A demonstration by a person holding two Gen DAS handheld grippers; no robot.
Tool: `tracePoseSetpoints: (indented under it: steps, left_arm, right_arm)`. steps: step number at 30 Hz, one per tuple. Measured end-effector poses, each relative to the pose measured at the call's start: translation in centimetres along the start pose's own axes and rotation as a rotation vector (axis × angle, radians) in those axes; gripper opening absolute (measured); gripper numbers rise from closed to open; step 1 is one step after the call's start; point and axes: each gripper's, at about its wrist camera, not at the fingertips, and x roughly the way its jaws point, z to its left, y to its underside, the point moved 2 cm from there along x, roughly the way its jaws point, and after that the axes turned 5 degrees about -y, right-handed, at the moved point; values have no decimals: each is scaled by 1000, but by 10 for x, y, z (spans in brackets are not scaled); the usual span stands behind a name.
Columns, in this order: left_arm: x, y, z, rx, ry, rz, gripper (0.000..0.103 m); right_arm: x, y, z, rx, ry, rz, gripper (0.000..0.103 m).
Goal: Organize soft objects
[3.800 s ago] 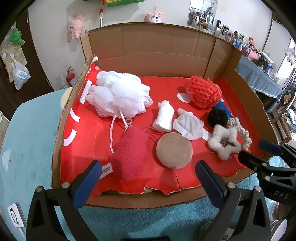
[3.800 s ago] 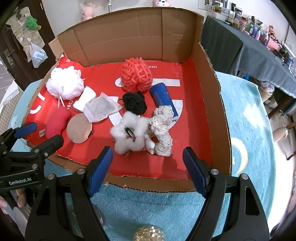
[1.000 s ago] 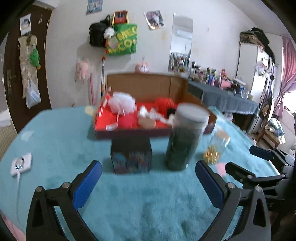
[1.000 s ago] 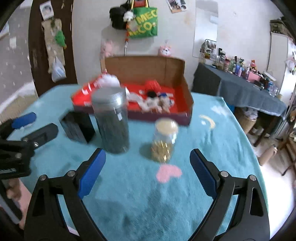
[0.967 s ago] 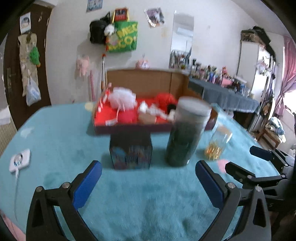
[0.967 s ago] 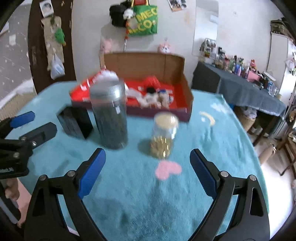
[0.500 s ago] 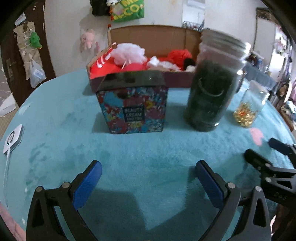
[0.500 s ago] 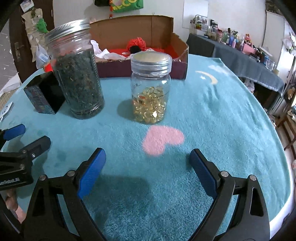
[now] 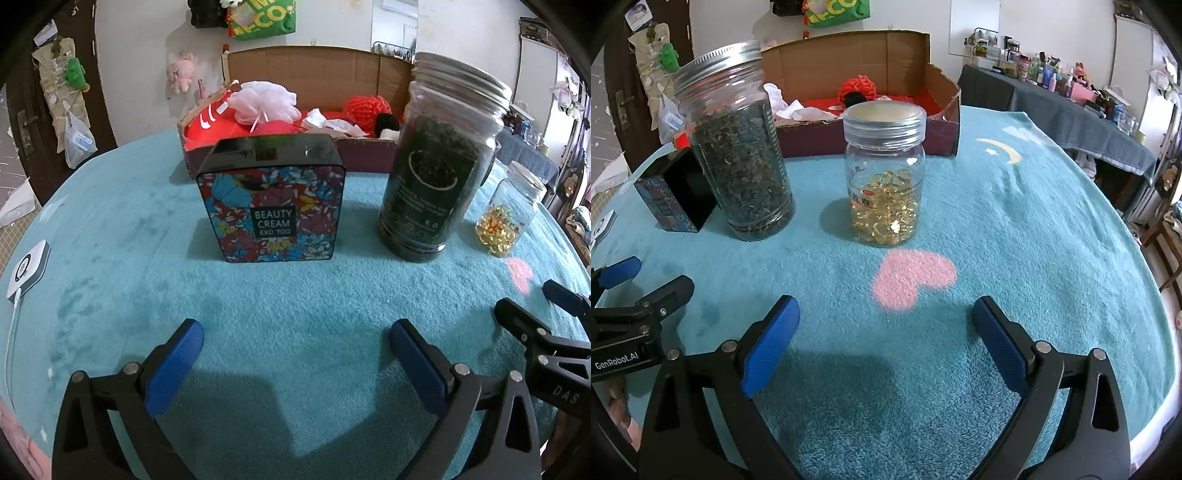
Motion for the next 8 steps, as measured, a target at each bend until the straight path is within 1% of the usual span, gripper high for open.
tracePoseSetpoints:
  steps: [8]
  left_arm:
    - [0, 0, 0, 2, 1, 3, 103]
  right_arm:
    - [1, -1, -2, 3, 0, -1, 97]
